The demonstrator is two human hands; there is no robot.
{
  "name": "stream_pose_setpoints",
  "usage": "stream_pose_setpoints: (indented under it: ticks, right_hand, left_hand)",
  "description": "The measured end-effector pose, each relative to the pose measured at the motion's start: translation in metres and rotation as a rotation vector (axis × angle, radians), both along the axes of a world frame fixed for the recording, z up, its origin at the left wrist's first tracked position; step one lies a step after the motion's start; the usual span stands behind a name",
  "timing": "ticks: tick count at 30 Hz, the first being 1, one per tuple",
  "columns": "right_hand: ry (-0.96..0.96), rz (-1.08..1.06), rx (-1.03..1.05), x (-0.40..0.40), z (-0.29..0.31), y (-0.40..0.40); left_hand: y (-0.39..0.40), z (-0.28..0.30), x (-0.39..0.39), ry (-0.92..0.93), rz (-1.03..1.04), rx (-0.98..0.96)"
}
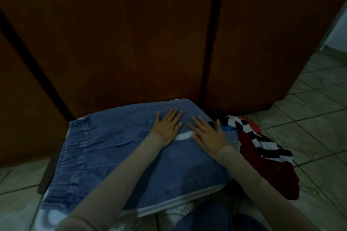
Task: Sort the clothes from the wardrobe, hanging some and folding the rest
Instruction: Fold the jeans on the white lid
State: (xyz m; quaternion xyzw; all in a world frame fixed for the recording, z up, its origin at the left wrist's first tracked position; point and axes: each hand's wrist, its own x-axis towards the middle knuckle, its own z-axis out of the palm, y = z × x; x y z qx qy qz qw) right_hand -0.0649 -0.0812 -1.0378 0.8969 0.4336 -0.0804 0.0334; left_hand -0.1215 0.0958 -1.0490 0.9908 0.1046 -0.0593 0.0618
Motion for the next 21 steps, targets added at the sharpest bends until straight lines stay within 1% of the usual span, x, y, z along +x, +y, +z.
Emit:
stream_pose_setpoints:
  ticks: [2,4,8,13,16,18,21]
  right_hand:
    - [-0.064,0.019,-0.074,-0.011,0.0,0.004]
    - [-0.076,0.041,-0.097,-0.025,-0.001,0.01]
    - [0.048,0.091,-0.09,-0.053,-0.005,0.023]
    - [0.23,0.14,0.046,-0.065,0.009,0.031]
    - [0.237,0.195,0.004,-0.073,0.015,0.036]
    - [0.253,0.235,-0.023,-0.079,0.014,0.035]
    - [0.359,0.26,0.018,-0.088,0.011,0.027]
  left_hand:
    - [0.011,0.001,-0.021,-0.014,0.029,0.026]
    - [0.024,-0.001,-0.045,-0.04,0.074,-0.003]
    - [0.05,-0.008,-0.1,-0.08,0.095,-0.113]
    - [0.056,-0.008,-0.148,0.012,0.066,-0.098]
    - [0.052,-0.003,-0.16,0.061,0.031,-0.116]
    - [0.049,0.002,-0.168,0.134,0.003,-0.122]
    - [0.046,0.008,-0.182,0.217,-0.033,-0.172]
